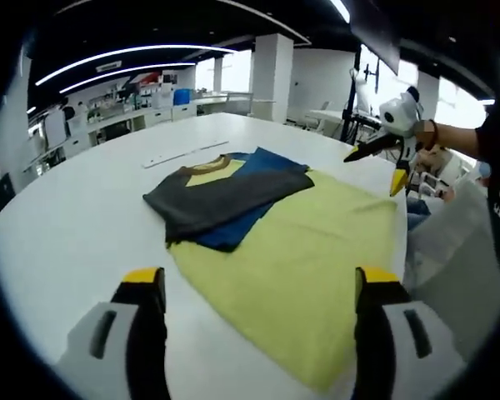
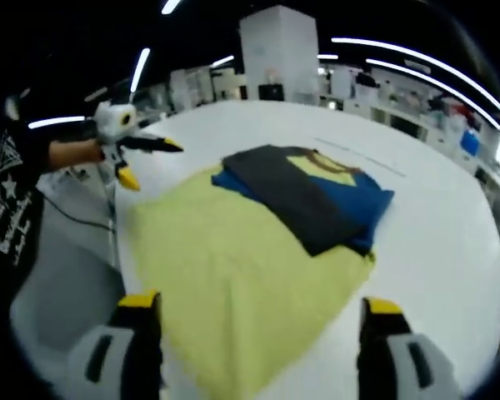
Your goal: Fold the garment on the visible template until the final outline fits inside the template.
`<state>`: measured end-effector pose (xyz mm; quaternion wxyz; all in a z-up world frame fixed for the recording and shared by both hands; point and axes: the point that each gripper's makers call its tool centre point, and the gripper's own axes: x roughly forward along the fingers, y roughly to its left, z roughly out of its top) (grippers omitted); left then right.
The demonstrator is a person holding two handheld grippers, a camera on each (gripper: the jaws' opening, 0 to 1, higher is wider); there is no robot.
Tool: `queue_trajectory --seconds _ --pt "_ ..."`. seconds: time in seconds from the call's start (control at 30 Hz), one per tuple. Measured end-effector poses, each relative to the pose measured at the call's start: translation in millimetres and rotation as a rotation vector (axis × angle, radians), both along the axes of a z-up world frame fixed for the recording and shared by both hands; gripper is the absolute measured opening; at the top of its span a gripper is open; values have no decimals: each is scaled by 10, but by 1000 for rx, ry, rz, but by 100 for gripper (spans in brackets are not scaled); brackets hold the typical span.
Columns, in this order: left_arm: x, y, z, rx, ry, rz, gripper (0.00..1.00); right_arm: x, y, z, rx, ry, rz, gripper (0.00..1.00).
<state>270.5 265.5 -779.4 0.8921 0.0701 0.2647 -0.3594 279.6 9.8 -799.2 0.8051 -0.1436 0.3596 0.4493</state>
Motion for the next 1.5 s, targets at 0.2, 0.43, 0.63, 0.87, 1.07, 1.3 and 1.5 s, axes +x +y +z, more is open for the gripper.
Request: queue_trajectory --seconds 0.2,0.43,0.63,0.87,1.07,1.3,1.5 --pt "-191 -33 -29 -5 24 -14 87 -190 30 5 5 4 1 99" --pt "-414 -55 -151 5 70 -57 85 -379 34 -87 -12 11 -5 95" --pt "-522 -54 -251 21 97 -81 82 -548 39 -225 -26 54 -7 89" --pt "-670 -53 -408 68 141 -123 76 -602 -35 -343 -85 44 6 76" --pt "-750 -37 -496 101 164 -148 69 -610 -126 -416 -128 38 17 69" --pt "-830 15 -631 159 202 -181 56 -655 -164 -509 -165 45 39 63" --pt "-809 49 -650 180 189 -191 52 -632 -192 -530 -180 28 38 57"
